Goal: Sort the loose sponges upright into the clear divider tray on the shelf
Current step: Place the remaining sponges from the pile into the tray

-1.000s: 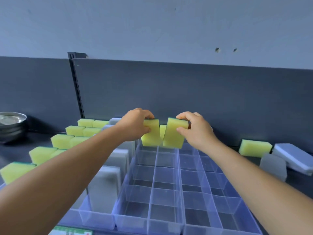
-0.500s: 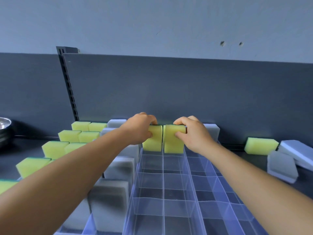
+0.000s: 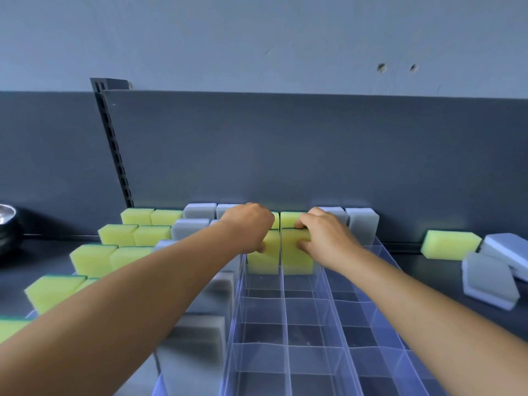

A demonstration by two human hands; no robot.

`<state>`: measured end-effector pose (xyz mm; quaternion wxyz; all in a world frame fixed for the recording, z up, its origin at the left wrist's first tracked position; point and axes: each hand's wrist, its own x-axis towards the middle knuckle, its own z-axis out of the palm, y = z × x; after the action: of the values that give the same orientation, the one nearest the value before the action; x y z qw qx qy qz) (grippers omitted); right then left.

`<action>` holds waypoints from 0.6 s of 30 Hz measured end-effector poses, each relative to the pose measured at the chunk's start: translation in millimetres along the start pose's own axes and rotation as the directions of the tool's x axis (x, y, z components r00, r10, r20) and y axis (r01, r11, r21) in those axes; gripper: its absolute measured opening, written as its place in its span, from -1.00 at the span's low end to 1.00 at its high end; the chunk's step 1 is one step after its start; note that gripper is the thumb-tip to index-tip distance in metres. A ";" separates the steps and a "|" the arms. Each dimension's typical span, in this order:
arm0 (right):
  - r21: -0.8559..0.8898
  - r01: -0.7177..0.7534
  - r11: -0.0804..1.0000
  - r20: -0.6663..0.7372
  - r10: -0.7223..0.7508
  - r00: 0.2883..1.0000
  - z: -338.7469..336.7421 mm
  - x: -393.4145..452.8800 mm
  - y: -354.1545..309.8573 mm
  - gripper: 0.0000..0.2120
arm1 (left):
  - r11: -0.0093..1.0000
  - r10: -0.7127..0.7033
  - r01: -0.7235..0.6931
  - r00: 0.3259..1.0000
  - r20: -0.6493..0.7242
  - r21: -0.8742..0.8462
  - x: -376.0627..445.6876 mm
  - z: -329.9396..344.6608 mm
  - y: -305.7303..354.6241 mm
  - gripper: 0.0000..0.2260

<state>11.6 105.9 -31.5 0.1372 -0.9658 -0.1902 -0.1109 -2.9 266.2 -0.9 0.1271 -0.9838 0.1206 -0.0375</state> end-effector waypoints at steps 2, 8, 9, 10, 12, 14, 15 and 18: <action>-0.001 -0.003 1.000 0.005 0.003 1.000 -0.5 0.1 0.5 -0.62 | 1.000 0.000 0.000 1.000 0.002 0.001 0.2 -0.3 -0.2 -0.63; 0.039 -0.011 0.999 0.010 0.011 1.000 -8.3 -7.6 -0.6 -0.48 | 0.997 -0.024 0.023 1.000 -0.015 -0.071 -0.9 -3.8 -0.2 -0.52; 0.035 -0.009 0.999 0.007 0.009 1.000 -11.0 -10.3 -0.3 -0.46 | 0.996 -0.027 0.025 0.999 -0.025 -0.091 -1.9 -6.0 0.8 -0.50; 0.024 -0.004 1.000 0.005 0.004 1.000 -14.0 -13.3 0.5 -0.44 | 0.994 -0.029 0.024 0.999 -0.037 -0.110 -2.9 -8.4 2.2 -0.49; -0.006 0.014 1.000 0.004 -0.014 1.000 -22.1 -20.4 4.0 -0.42 | 0.991 -0.022 0.013 0.997 -0.068 -0.134 -4.4 -14.5 7.7 -0.48; -0.039 0.028 0.999 0.006 -0.027 1.000 -31.2 -29.0 10.3 -0.41 | 0.991 0.001 -0.014 0.995 -0.103 -0.132 -4.7 -20.7 17.1 -0.51; -0.056 0.031 0.998 0.009 -0.031 0.999 -35.9 -33.8 14.7 -0.41 | 0.992 0.016 -0.031 0.993 -0.117 -0.126 -4.7 -23.8 23.6 -0.52; -0.107 0.037 0.994 0.007 -0.036 0.999 -49.9 -49.1 32.2 -0.43 | 0.990 0.058 -0.076 0.987 -0.150 -0.117 -4.9 -32.4 47.8 -0.56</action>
<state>-28.0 45.3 -4.9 0.0825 -0.9684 -0.2019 -0.1210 -21.9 214.7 17.8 0.0584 -0.9798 0.1645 -0.0979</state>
